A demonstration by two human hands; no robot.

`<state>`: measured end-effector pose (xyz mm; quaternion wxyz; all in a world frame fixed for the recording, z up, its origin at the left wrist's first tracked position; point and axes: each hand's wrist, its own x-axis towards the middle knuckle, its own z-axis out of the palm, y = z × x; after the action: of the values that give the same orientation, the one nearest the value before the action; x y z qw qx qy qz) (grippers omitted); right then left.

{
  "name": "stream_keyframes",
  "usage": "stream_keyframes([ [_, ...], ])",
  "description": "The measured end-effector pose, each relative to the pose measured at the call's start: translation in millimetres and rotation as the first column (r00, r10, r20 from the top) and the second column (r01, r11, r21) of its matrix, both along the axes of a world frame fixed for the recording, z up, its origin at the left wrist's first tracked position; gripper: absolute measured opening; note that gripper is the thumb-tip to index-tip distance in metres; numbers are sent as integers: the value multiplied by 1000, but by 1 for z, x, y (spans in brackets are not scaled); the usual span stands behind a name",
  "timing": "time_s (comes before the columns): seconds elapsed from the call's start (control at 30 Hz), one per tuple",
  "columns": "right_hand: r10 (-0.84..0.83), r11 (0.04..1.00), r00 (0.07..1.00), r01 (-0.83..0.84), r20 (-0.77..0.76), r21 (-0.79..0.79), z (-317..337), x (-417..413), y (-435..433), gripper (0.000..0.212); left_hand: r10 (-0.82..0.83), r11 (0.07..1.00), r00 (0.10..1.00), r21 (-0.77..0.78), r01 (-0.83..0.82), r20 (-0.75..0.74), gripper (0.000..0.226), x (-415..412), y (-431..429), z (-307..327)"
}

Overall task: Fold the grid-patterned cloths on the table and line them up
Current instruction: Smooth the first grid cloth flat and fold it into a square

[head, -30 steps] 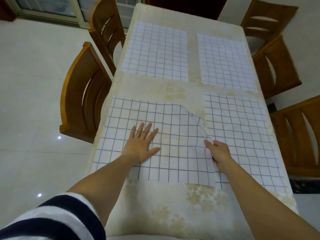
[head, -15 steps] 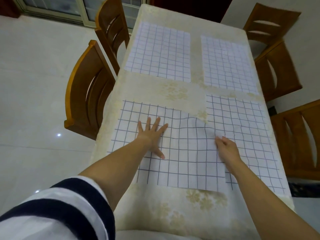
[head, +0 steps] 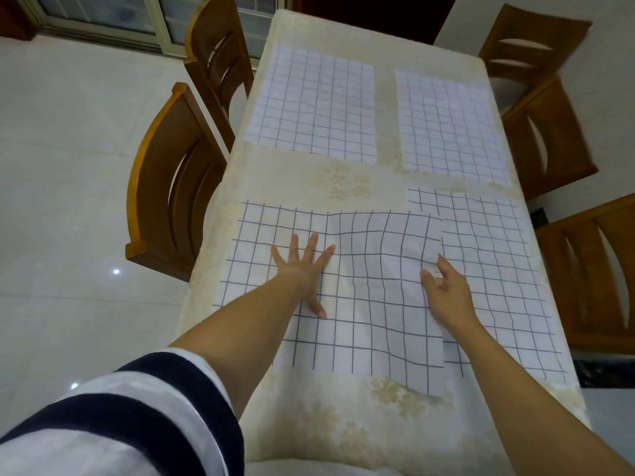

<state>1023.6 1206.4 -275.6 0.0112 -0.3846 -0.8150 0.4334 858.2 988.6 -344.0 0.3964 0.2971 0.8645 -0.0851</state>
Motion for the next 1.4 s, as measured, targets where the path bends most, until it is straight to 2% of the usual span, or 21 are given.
stream_keyframes([
  [0.13, -156, 988, 987, 156, 43, -5, -13, 7, 6, 49, 0, 1000, 1000, 3, 0, -3, 158, 0, 0, -1],
  [0.3, -84, 996, 995, 85, -44, 5, -1, 5, 3, 38, 1, 1000, 1000, 3, -1, -9, 160, 0, 0, -1],
  [0.43, -135, 991, 989, 135, -58, 4, 11, -3, -4, 45, 2, 1000, 1000, 4, -2, -18, 160, 1, 2, 0],
  [0.5, -215, 973, 976, 216, 22, -84, 14, -6, -7, 61, 6, 1000, 1000, 2, -6, -17, 161, 0, 2, -1],
  [0.57, -317, 897, 937, 347, 150, -275, 17, -9, -7, 74, 7, 1000, 1000, 5, -7, -17, 161, 0, 2, -2],
  [0.63, -310, 839, 915, 391, 260, -377, 21, -8, -5, 75, 7, 1000, 1000, 10, -7, -17, 161, 0, 2, -2],
  [0.67, -292, 842, 919, 378, 265, -384, 21, -8, -4, 73, 9, 1000, 1000, 14, -8, -17, 161, 0, 1, -3],
  [0.73, -274, 898, 943, 320, 187, -300, 16, -9, -4, 62, 14, 1000, 1000, 19, -13, -23, 161, 1, 1, -3],
  [0.8, -193, 976, 979, 199, 71, -90, 14, -9, -8, 48, 9, 1000, 999, 11, -8, -31, 161, 1, 1, -4],
  [0.83, -129, 992, 991, 129, 23, 3, 15, -10, -10, 45, 2, 1000, 999, 4, -1, -35, 161, 1, 2, -4],
  [0.9, -19, 996, 999, 22, -44, 83, 19, -13, -12, 44, -15, 1000, 999, -6, 15, -52, 159, 0, 7, 2],
  [1.1, 65, 996, 994, -60, -92, 65, 24, -24, -15, 49, -12, 988, 970, 146, 49, -244, 146, -20, 18, 16],
  [1.27, 42, 998, 989, -35, -142, 49, 26, -25, -20, 46, -24, 999, 995, 39, 27, -93, 158, -26, 18, 3],
  [1.4, 64, 997, 985, -56, -162, 51, 30, -26, -23, 44, -14, 999, 999, -46, 12, -45, 168, -25, 29, 8],
])
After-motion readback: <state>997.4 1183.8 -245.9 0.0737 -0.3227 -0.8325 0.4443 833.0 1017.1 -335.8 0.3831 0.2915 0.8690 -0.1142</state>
